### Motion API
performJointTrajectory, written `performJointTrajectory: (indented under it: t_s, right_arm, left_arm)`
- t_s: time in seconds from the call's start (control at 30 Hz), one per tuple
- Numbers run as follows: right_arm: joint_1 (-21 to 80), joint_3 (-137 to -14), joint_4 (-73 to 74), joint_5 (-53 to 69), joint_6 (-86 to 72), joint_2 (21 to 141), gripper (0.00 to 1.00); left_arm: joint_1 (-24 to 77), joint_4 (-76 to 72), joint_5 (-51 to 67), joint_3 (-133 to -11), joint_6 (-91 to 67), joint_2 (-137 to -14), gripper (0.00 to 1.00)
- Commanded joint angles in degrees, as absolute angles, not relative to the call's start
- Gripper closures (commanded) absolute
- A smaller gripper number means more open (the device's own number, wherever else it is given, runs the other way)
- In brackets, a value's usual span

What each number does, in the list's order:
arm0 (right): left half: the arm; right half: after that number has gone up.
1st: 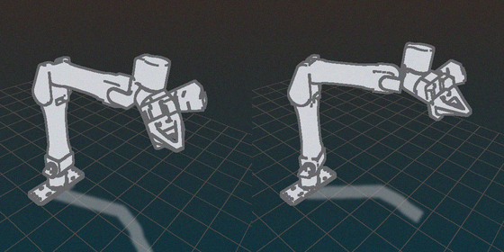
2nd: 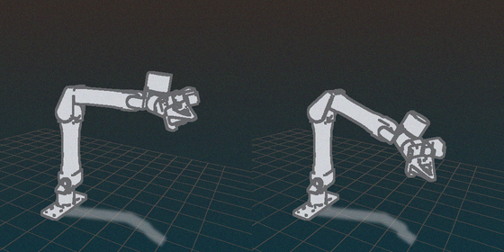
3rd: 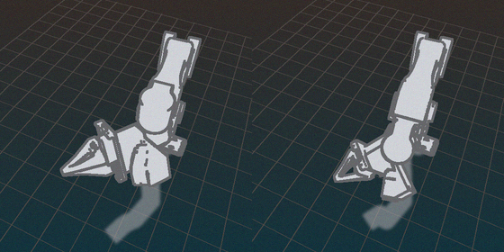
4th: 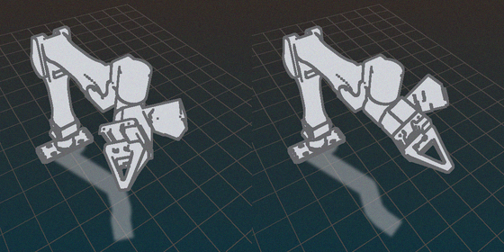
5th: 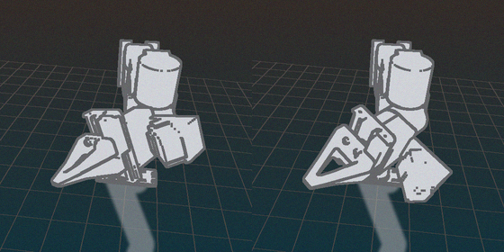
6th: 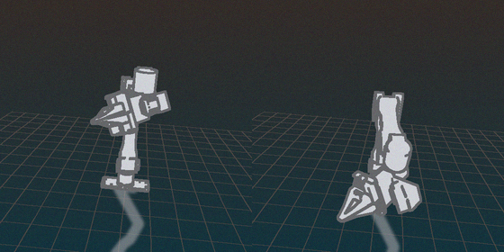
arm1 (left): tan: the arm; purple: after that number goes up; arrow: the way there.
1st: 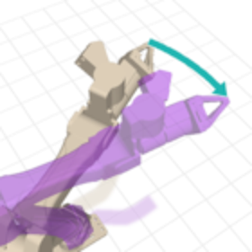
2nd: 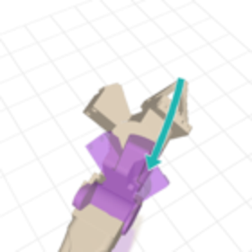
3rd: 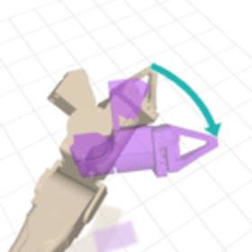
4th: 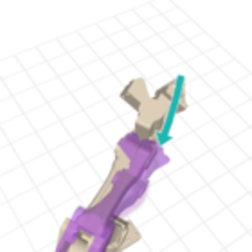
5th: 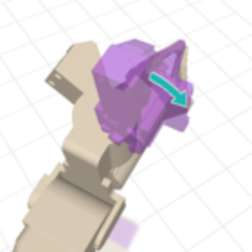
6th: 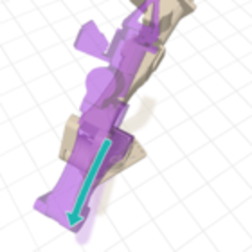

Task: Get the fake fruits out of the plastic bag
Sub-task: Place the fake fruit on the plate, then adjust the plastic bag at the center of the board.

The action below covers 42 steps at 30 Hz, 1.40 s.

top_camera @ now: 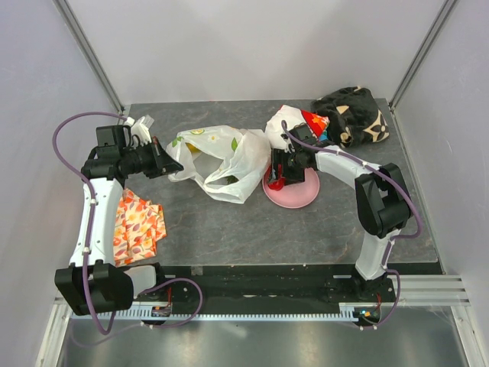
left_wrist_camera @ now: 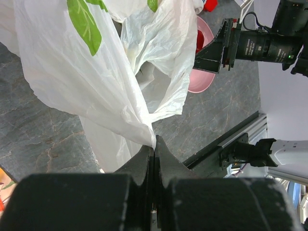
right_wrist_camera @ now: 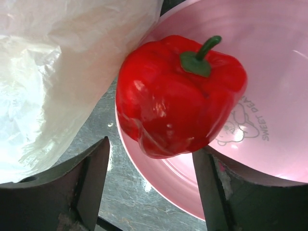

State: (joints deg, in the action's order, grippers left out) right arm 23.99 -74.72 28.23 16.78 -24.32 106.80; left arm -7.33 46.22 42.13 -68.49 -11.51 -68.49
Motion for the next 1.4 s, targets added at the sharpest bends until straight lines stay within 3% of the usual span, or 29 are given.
performJointTrajectory:
  t_s: [0.0, 0.2, 0.3, 0.37, 0.47, 0.57, 0.77, 0.93, 1.37]
  right_arm:
    - [23.99, -75.41, 27.69, 18.37, -25.14, 107.05, 0.23]
    - [23.82, -76.02, 29.08, 17.93, -24.53, 106.88, 0.16]
    - [23.12, -77.78, 34.26, 16.18, -21.63, 105.91, 0.02]
    - [21.98, -79.96, 41.63, 3.74, -19.52, 102.41, 0.02]
    - [21.36, -84.62, 44.29, 6.23, -15.31, 98.62, 0.02]
    - [22.66, -89.82, 42.64, 16.50, -9.44, 96.86, 0.02]
    - [34.69, -93.86, 33.49, 24.95, 9.11, 98.08, 0.18]
    - [39.11, -98.17, 27.80, 27.59, 9.93, 104.67, 0.34]
    - [48.16, -110.64, 15.38, 14.07, -2.46, 124.95, 0.32]
  left_arm:
    - [-7.65, 45.35, 42.36, -68.38, -10.20, -67.41, 0.98]
    - [-7.65, 45.35, 42.45, -68.38, -10.11, -67.24, 0.98]
    - [-7.65, 45.35, 42.63, -68.20, -10.11, -67.32, 0.98]
    - [-7.56, 45.35, 42.80, -68.03, -10.11, -67.41, 0.98]
    - [-7.65, 45.35, 43.41, -67.24, -10.37, -67.32, 0.98]
    - [-7.56, 44.21, 44.21, -66.01, -11.51, -66.19, 0.98]
    - [-7.73, 41.58, 47.28, -64.60, -15.02, -67.41, 0.98]
    - [-7.82, 41.31, 49.92, -67.15, -18.27, -70.31, 0.98]
    - [-10.72, 38.41, 53.88, -63.38, -23.99, -70.14, 0.99]
